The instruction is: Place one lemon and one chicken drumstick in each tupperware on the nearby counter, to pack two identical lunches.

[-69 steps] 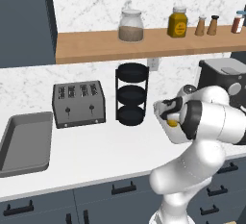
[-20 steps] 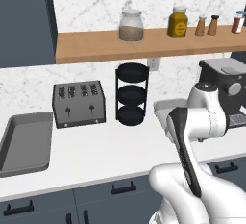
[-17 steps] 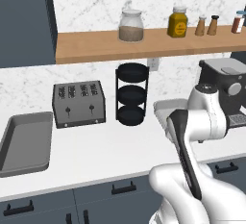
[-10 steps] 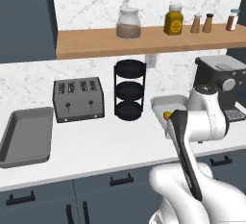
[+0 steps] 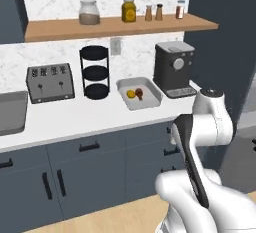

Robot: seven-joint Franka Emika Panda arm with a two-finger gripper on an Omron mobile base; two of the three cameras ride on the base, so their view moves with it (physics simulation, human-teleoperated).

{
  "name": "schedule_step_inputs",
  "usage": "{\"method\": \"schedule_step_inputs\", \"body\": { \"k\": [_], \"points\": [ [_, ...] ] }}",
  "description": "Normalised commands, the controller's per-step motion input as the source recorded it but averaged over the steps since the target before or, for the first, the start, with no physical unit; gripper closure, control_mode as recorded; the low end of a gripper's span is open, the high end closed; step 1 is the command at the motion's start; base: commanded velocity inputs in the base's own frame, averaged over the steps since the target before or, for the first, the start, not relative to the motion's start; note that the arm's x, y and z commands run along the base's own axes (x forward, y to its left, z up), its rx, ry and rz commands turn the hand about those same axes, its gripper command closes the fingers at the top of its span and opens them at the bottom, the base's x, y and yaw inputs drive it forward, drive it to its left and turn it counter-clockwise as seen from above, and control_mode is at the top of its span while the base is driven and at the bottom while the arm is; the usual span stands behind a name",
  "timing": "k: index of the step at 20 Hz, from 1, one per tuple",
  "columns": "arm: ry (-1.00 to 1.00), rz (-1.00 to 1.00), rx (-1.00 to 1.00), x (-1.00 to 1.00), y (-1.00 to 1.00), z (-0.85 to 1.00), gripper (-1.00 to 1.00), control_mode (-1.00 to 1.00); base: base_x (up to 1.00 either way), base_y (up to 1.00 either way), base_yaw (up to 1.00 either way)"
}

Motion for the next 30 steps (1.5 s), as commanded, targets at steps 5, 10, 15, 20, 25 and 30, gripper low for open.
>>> {"method": "schedule_step_inputs", "body": {
  "k": [5, 10, 15, 20, 25, 30],
  "points": [
    [0.00, 0.00, 0.00, 0.00, 0.00, 0.00, -1.00, 1.00, -0.38, -0.99, -0.44],
    [0.00, 0.00, 0.00, 0.00, 0.00, 0.00, -1.00, 1.00, 0.29, -1.00, -0.26],
    [0.00, 0.00, 0.00, 0.00, 0.00, 0.00, -1.00, 1.00, 0.53, -0.97, 0.21],
    [0.00, 0.00, 0.00, 0.00, 0.00, 0.00, -1.00, 1.00, 0.64, -0.64, 0.30],
    [0.00, 0.00, 0.00, 0.00, 0.00, 0.00, -1.00, 1.00, 0.87, -0.25, 0.30],
    [0.00, 0.00, 0.00, 0.00, 0.00, 0.00, -1.00, 1.00, 0.35, -0.47, 0.22]
  ]
}}
